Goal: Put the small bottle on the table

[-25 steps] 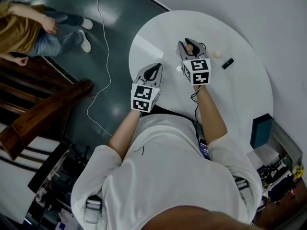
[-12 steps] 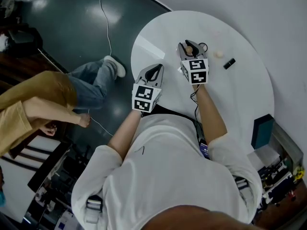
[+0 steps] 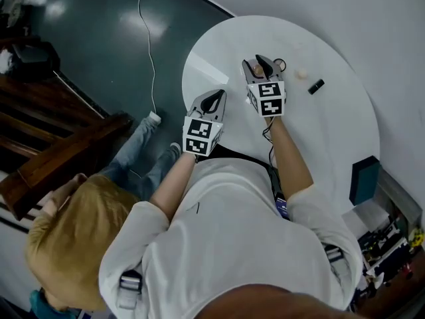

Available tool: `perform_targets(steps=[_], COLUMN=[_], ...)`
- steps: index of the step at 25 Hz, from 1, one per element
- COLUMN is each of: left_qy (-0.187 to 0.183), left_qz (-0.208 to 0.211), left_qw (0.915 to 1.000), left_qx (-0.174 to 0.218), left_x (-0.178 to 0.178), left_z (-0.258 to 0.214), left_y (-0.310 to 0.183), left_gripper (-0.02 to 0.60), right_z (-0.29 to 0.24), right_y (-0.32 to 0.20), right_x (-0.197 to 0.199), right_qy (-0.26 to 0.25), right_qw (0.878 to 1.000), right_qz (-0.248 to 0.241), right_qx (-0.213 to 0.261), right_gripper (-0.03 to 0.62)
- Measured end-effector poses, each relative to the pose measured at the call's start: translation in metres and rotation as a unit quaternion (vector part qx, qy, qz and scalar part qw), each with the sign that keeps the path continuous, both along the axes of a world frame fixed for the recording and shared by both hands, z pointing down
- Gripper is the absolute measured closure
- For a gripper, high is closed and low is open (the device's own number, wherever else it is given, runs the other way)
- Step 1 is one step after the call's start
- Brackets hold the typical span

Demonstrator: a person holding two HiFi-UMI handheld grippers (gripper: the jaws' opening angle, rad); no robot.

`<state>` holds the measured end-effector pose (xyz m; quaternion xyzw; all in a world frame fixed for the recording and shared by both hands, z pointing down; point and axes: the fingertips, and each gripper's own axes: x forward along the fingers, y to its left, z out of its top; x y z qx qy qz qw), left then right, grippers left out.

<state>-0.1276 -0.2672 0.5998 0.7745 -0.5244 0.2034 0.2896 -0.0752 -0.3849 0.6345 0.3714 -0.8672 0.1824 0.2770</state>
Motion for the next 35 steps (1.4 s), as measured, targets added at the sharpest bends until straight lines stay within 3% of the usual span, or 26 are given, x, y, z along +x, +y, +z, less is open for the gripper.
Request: perform_targets(steps=[4,15,26,35], left_qy=[0.003,0.015,0.033,0.041], left_qz=[0.010,0.082,0.172,0.234], left_qw=[0.9999,0.9963,0.9842,0.9708], left_qx=[0.006,0.018,0.022,0.037], left_x=[0.002,0.035,0.086,0.122], left_z=[-0.005,-0.011,-0.010,-0.024], left_y=[0.003,0.001,0.008,0.024], left_gripper=[0.569,0.569,0.569,0.569], right_z=[-0.017,-0.040,-0.035,-0.050], right_y=[0.008,0.046,0.112,0.159], right_x=[0.004,0.063,0.140,0.178], right_qy=[-0.013,-0.023,0.005,0.008], right_qw=[1.000,0.996,0.980,0.963], right_qz=[0.007,0.087,0.198,0.268], right_qx=[0.010,0.015,0.007,0.018], right_gripper=[0.380,0.383,0.550,0.595])
